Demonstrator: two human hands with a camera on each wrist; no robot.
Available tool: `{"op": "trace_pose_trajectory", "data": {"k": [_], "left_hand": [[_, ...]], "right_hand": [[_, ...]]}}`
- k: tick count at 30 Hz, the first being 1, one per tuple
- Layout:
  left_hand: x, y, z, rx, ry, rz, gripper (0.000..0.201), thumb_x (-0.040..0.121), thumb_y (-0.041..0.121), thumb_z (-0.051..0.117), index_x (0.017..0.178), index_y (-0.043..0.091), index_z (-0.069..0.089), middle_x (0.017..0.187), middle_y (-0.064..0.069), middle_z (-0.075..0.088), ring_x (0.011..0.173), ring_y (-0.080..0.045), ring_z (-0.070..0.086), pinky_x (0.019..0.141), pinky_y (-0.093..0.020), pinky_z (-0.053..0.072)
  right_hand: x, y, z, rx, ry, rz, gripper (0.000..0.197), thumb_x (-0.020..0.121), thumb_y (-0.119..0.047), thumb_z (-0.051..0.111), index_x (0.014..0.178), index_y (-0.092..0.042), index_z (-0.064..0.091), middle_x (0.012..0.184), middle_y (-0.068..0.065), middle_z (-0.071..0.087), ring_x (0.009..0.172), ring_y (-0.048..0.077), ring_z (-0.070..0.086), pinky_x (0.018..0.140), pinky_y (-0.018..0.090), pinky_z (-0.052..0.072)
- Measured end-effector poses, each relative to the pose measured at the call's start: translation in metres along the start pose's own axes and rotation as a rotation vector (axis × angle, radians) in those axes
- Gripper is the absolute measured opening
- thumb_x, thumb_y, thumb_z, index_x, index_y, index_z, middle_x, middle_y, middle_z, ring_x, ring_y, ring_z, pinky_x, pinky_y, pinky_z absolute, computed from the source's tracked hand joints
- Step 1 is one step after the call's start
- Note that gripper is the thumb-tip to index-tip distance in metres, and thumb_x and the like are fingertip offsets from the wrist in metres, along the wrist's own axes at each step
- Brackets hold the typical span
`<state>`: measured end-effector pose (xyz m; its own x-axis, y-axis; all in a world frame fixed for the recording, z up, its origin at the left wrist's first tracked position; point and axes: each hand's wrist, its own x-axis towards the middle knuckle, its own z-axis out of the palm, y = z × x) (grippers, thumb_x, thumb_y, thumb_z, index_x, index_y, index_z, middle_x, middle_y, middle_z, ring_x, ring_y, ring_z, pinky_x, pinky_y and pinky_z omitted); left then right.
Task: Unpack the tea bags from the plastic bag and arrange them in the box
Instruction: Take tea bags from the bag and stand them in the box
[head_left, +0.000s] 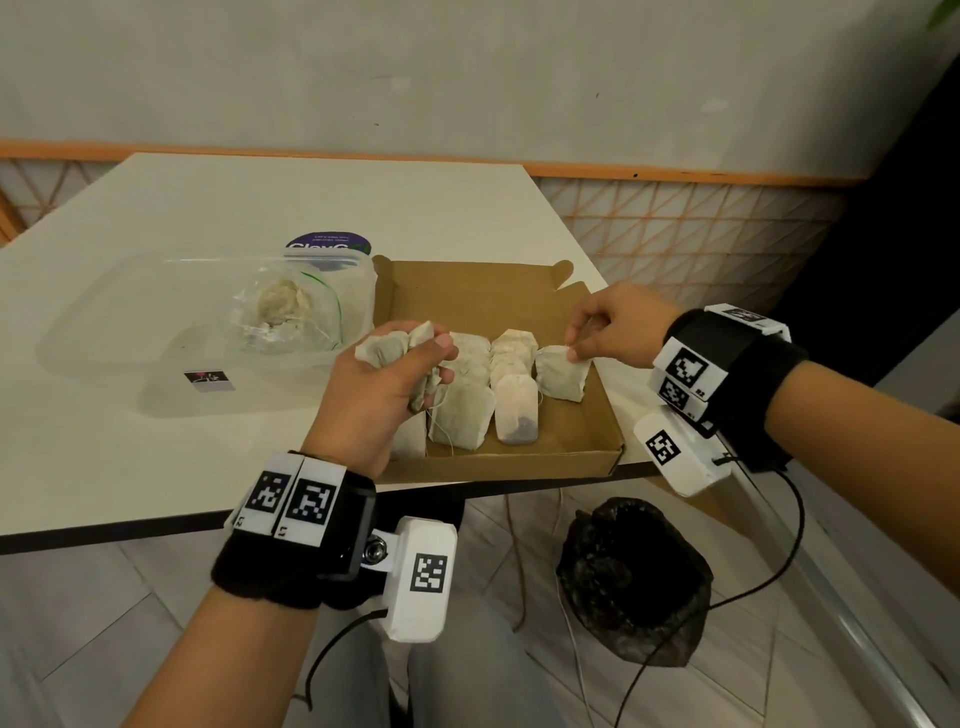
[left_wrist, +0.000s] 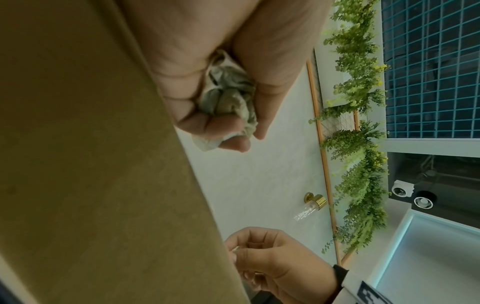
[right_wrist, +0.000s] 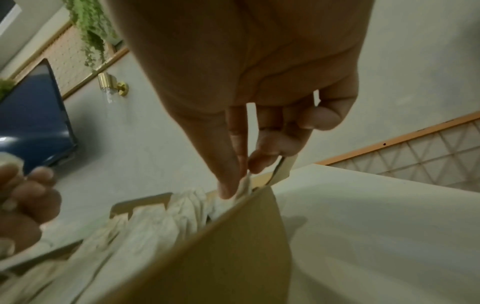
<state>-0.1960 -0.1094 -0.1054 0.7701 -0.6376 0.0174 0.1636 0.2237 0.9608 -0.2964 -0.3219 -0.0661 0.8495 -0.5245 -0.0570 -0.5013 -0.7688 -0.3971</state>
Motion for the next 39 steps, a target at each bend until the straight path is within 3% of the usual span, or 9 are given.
{"op": "trace_pose_trajectory", "data": {"k": [6,10,13,16,20,24,29,35,39], "left_hand": [[0.002,0.0,-0.001,-0.149,-0.043,-0.106,0.007,0.091,0.019,0.058,0.089,0.012,0.06,0.075,0.0,0.066,0.06,-0.006,0.058,0.048,-0.014,0.042],[0.005,0.004,-0.008,-0.496,-0.115,-0.328,0.021,0.093,0.033,0.051,0.09,0.014,0.058,0.082,-0.002,0.063,0.074,-0.01,0.059,0.053,-0.015,0.048],[0.006,0.004,-0.013,-0.768,-0.155,-0.435,0.025,0.089,0.031,0.047,0.095,0.009,0.059,0.091,-0.009,0.062,0.086,-0.019,0.059,0.06,-0.02,0.05],[0.006,0.0,-0.01,-0.808,-0.185,-0.472,0.029,0.091,0.027,0.041,0.098,0.006,0.06,0.099,-0.013,0.06,0.095,-0.023,0.058,0.067,-0.025,0.053],[0.005,-0.004,-0.005,-0.705,-0.198,-0.474,0.039,0.098,0.027,0.038,0.109,-0.001,0.063,0.115,-0.019,0.063,0.107,-0.027,0.06,0.094,-0.029,0.044],[0.004,-0.004,-0.004,-0.697,-0.214,-0.45,0.031,0.099,0.025,0.038,0.096,0.003,0.061,0.102,-0.016,0.061,0.097,-0.026,0.058,0.082,-0.027,0.045],[0.005,-0.005,-0.005,-0.58,-0.217,-0.444,0.032,0.099,0.021,0.041,0.12,0.003,0.056,0.116,-0.016,0.064,0.106,-0.023,0.062,0.089,-0.035,0.05],[0.009,-0.007,0.0,-0.508,-0.118,-0.44,0.018,0.096,0.021,0.048,0.099,0.011,0.063,0.096,-0.006,0.067,0.086,-0.017,0.063,0.059,-0.022,0.056],[0.009,-0.007,0.001,-0.437,-0.147,-0.406,0.024,0.091,0.031,0.056,0.105,0.013,0.061,0.091,-0.003,0.066,0.078,-0.012,0.063,0.057,-0.018,0.053]], "right_hand": [[0.008,-0.006,0.002,-0.104,-0.008,-0.036,0.009,0.077,-0.011,0.071,0.086,-0.013,0.068,0.059,-0.014,0.048,0.057,0.002,0.045,0.045,0.005,0.031],[0.001,-0.009,-0.006,-0.049,0.138,-0.044,0.016,0.078,-0.016,0.071,0.09,-0.014,0.062,0.068,-0.006,0.05,0.067,0.012,0.049,0.056,0.016,0.036],[-0.022,-0.031,-0.004,0.266,0.214,-0.145,0.012,0.08,-0.018,0.069,0.09,-0.015,0.062,0.072,-0.006,0.053,0.065,0.005,0.048,0.063,0.013,0.04],[-0.044,-0.055,0.023,0.692,0.125,-0.217,0.014,0.08,-0.016,0.07,0.092,-0.017,0.064,0.078,0.0,0.057,0.07,0.009,0.053,0.068,0.018,0.046],[-0.051,-0.067,0.072,0.761,0.164,-0.25,0.03,0.076,-0.022,0.074,0.102,-0.028,0.062,0.085,-0.002,0.056,0.073,0.007,0.051,0.068,0.017,0.046],[-0.046,-0.066,0.092,0.73,0.28,-0.281,0.034,0.074,-0.015,0.075,0.095,-0.037,0.058,0.09,-0.006,0.053,0.071,-0.002,0.049,0.067,0.011,0.043],[-0.04,-0.061,0.085,1.067,0.299,-0.193,0.018,0.08,-0.004,0.067,0.093,-0.016,0.066,0.086,-0.002,0.067,0.075,0.003,0.061,0.067,0.011,0.049],[-0.035,-0.055,0.081,1.364,0.282,-0.075,0.007,0.083,-0.008,0.062,0.082,-0.013,0.066,0.056,-0.005,0.063,0.05,0.005,0.049,0.048,0.016,0.04],[-0.033,-0.055,0.082,1.366,0.224,-0.066,0.006,0.087,-0.011,0.059,0.083,-0.01,0.064,0.056,-0.001,0.065,0.047,0.007,0.051,0.048,0.017,0.04]]}}
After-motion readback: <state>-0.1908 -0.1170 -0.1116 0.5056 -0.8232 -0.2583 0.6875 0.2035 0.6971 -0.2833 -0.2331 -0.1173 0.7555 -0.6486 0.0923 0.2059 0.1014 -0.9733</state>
